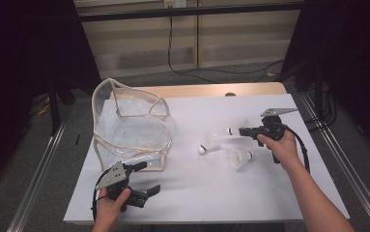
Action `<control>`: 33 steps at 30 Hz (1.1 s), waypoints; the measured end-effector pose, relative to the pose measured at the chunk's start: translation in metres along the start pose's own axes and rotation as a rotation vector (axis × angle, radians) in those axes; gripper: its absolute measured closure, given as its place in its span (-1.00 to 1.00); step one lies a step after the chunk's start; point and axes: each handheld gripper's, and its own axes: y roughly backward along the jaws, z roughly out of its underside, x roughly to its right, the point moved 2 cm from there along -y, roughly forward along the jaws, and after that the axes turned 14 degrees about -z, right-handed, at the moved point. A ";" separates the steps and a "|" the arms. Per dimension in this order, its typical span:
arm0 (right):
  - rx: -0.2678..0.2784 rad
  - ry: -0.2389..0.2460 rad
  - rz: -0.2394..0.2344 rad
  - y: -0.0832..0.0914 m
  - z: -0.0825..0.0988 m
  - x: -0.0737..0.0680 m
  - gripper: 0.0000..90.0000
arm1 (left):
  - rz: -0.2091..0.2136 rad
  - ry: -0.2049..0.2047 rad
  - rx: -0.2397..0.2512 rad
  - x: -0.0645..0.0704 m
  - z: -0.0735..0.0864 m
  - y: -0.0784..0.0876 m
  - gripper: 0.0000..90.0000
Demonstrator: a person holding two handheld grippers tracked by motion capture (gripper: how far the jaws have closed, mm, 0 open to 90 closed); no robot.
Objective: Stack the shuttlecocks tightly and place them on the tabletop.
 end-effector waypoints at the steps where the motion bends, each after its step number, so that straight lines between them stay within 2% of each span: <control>1: -0.006 0.001 -0.001 -0.001 0.000 0.000 1.00 | -0.001 0.001 0.000 0.000 0.000 0.000 -0.93; 15: -0.019 0.007 -0.022 -0.012 -0.004 -0.003 1.00 | 0.009 0.003 0.014 0.000 -0.001 0.001 -0.94; 33: -0.046 0.010 -0.094 -0.026 -0.004 -0.009 1.00 | 0.007 -0.003 0.010 0.000 0.000 0.000 -0.94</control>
